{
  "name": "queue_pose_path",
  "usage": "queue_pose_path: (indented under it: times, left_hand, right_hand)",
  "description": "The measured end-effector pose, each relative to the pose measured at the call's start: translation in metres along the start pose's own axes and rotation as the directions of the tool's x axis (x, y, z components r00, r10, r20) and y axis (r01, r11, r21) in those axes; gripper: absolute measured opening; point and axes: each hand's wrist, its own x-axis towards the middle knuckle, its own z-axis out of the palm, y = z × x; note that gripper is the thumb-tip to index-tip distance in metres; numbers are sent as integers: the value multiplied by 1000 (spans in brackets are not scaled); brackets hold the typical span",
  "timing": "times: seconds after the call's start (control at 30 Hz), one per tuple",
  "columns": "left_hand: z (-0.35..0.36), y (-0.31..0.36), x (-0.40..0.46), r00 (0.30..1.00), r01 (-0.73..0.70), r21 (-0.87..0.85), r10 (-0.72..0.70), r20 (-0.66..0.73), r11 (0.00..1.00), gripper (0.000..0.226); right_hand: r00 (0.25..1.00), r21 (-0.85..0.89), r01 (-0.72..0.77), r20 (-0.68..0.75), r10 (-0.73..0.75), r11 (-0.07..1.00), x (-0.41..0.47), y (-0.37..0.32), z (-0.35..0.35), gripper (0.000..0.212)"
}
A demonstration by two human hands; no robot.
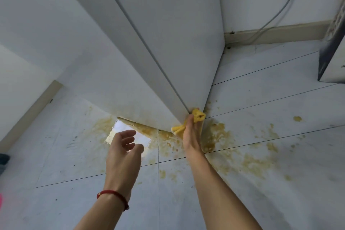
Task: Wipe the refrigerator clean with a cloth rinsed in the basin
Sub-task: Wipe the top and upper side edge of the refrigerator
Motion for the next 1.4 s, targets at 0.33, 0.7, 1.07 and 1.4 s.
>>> queue_pose_path:
  times: [0.33,0.7,1.07,1.4]
  left_hand:
    - [-6,-10,6,994,107,-61,-107,-11,992,34]
    - [-24,-9,4,997,74,-125,-76,-14,989,34]
    - [-39,-10,-51,990,-16,-44,10,-140,999,29]
    - [-142,35,-188,846,501,-521,-520,123,691,45]
  right_hand:
    - [992,78,-92,-78,98,993,-77,-59,85,80]
    - [924,171,-236,-264,276,956,5,-9,23,37]
    - [859,471,-416,-76,506,778,-139,-110,9,13]
    - [731,-80,-667,123,671,741,-320,-258,7,36]
